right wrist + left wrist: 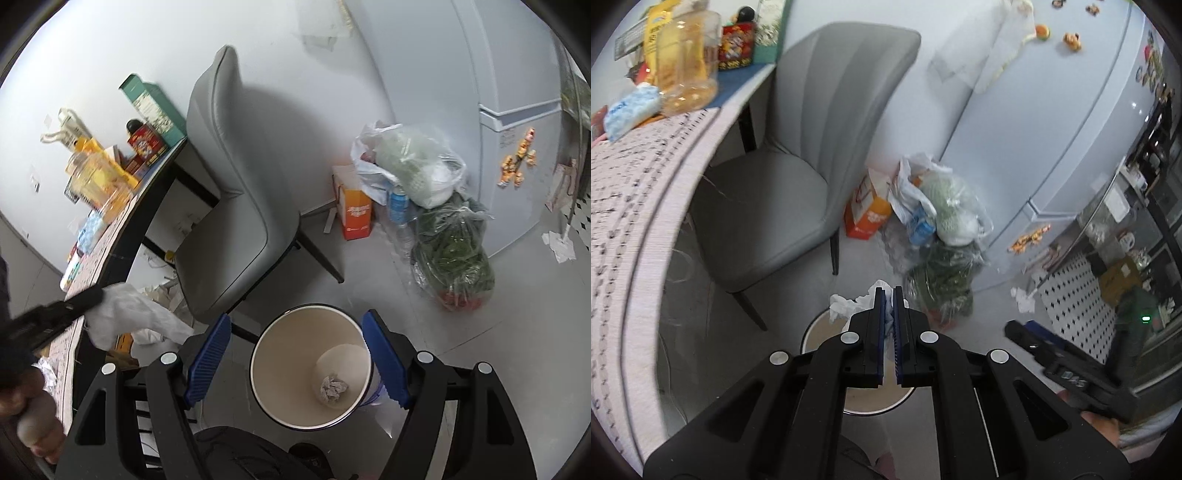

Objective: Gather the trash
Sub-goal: 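Carry both items to the white bin and open both tools over it, then move both open tools back over the table trash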

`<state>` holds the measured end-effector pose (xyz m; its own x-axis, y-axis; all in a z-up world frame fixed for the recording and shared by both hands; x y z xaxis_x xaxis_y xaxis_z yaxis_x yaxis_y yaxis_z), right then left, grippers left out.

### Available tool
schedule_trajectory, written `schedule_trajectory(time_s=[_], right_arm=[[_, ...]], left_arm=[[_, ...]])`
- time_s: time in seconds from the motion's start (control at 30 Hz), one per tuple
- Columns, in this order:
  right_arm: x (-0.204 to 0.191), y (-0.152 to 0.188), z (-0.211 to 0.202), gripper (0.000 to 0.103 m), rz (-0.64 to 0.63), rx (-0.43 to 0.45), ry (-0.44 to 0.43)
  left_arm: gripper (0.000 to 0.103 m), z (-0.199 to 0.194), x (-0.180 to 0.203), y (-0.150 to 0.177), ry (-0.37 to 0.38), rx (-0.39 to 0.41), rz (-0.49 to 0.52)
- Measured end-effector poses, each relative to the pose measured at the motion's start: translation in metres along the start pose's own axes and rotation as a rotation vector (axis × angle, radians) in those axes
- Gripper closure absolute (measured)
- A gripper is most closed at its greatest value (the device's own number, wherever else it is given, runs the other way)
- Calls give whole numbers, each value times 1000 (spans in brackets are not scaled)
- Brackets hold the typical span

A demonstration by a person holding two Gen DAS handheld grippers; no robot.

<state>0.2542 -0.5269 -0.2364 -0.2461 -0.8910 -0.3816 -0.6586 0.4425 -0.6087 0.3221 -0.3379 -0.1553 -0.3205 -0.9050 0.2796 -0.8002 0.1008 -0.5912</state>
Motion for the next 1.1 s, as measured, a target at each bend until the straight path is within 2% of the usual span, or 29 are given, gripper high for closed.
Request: schedule_trajectory(time_s=[0.03, 0.07, 0.1, 0.13, 0.17, 0.27, 0.43, 0.6, 0.67, 0.77, 0.97, 1.1], right_arm=[[3, 0, -2, 30, 6, 3, 1], [4, 0, -3, 30, 10, 4, 1], [5, 0, -4, 29, 12, 4, 1], [5, 1, -4, 29, 12, 3, -1], [5, 1, -5, 29, 9, 2, -2], [2, 3, -5, 29, 1, -3, -2], [-11, 4, -8, 22, -10, 15, 12], [-34, 4, -23, 7, -54, 55, 10], [-47, 3, -29, 7, -78, 72, 1], [-66, 2, -38, 7, -107, 88, 0], [-115, 4, -52, 7, -178, 122, 1], [-145, 8, -58, 7, -216, 129, 8]], left_arm=[[98, 6, 2, 0, 2, -7, 1], [92, 11, 4, 1, 0, -21, 3], [74, 16, 3, 2, -1, -40, -1], [61, 18, 2, 4, -1, -49, -11], [42, 18, 0, 4, -2, -44, -23], [23, 8, -8, 5, -10, -12, -41], [13, -13, -24, 3, -47, 10, -57], [6, -57, -44, -2, -124, 99, -69], [6, -75, -53, -3, -144, 134, -78], [6, -101, -68, -3, -217, 181, -101], [6, -147, -101, 8, -278, 237, -152], [6, -173, -127, 24, -305, 271, -223]])
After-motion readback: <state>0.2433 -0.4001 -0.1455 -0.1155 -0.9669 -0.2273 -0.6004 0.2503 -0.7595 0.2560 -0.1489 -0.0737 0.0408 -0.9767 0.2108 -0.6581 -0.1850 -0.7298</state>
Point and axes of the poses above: each gripper's, at about its wrist camera, not at the fingertips, and z roughly the way its jaws point, x to its right, y to its underside, the point moved 5 cm from there along z, roughly the way its jaws point, and after that the axes turned 2 degrees about -z, right-handed, at the moved point
